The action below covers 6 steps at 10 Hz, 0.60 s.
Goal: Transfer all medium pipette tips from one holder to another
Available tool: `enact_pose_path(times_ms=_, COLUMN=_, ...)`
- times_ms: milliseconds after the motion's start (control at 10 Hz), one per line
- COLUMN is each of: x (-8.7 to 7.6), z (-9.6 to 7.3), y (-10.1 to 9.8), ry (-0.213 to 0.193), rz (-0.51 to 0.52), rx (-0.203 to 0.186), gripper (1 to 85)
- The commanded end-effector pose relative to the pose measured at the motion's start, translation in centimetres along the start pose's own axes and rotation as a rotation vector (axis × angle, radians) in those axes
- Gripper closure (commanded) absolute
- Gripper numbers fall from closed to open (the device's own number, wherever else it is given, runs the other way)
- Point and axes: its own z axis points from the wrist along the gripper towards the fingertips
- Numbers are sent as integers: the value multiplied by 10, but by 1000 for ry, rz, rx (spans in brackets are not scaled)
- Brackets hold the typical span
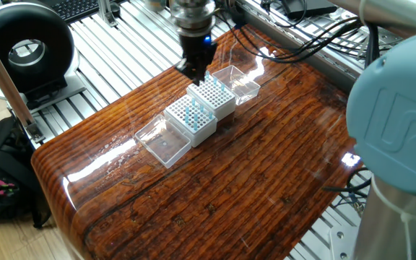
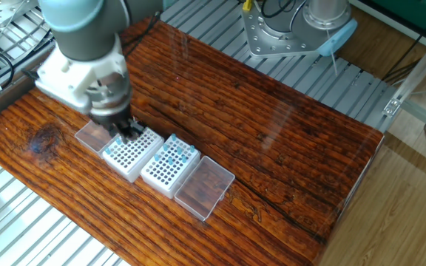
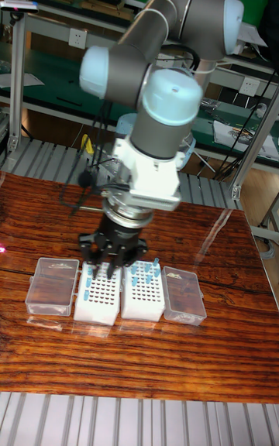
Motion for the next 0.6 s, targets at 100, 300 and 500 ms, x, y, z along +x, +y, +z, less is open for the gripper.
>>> enact_pose_path(times_ms=100, x=25, z=0, y=-22, ry=9, rz=-9, rx=-20, gripper=507)
enact_pose_path(times_ms=300, x=28, z=5, y=-17, ry=7, rz=0, rx=-45, gripper=507)
enact_pose_path(times_ms=500, x=34, z=5, y=-7, ry=13, rz=19, rx=-90, gripper=507)
